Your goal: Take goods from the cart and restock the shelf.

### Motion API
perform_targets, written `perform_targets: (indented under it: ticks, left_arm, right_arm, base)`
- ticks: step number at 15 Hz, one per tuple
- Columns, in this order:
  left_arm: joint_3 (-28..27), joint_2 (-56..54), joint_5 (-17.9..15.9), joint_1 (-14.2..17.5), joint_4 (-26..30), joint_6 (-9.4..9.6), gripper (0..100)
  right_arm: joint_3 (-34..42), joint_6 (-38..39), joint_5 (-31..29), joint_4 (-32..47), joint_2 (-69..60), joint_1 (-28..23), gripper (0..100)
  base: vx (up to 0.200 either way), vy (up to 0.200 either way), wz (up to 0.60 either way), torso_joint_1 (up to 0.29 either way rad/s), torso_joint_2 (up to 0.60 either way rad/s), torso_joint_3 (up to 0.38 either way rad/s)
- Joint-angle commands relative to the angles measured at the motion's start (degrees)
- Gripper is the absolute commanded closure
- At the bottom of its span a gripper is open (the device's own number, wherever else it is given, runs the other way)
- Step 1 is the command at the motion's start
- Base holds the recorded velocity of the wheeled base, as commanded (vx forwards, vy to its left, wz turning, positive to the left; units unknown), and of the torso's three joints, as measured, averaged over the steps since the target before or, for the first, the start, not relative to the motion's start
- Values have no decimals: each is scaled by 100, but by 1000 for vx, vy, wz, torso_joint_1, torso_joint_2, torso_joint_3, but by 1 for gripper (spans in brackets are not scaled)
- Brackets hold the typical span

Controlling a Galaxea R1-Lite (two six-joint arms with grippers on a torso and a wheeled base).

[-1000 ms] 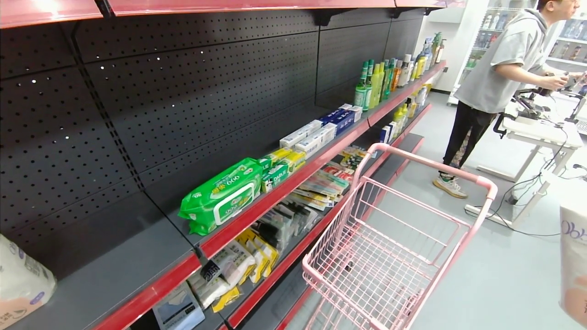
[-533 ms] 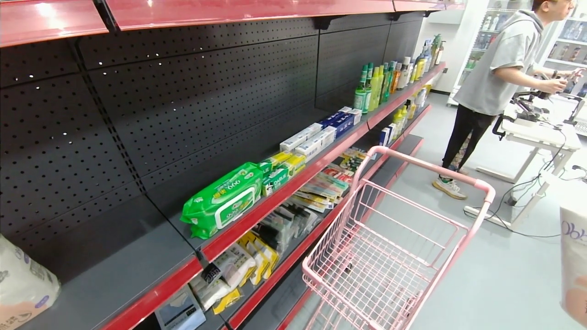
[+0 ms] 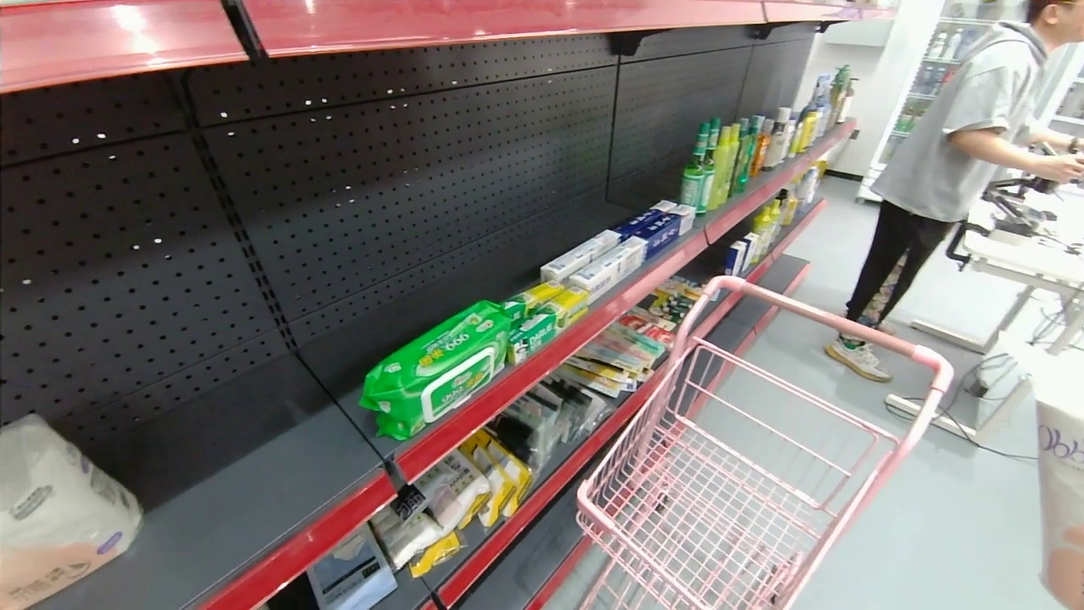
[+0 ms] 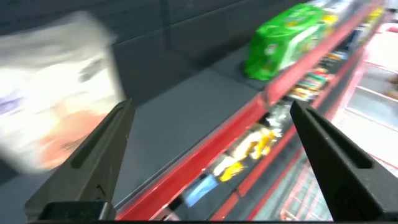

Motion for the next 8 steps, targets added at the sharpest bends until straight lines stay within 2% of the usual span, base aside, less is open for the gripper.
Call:
perform_targets:
  ticks: [1, 8]
  left_arm:
    - [1, 5, 0, 0, -1, 0, 0]
    - [1, 5, 0, 0, -1, 0, 0]
  right_arm:
    - [23, -3, 2, -1, 9, -3, 100]
    - [76, -39, -7, -1, -131, -3, 100]
  base:
    - [0, 0, 600, 12, 7, 7]
    - [0, 0, 600, 2, 2, 4]
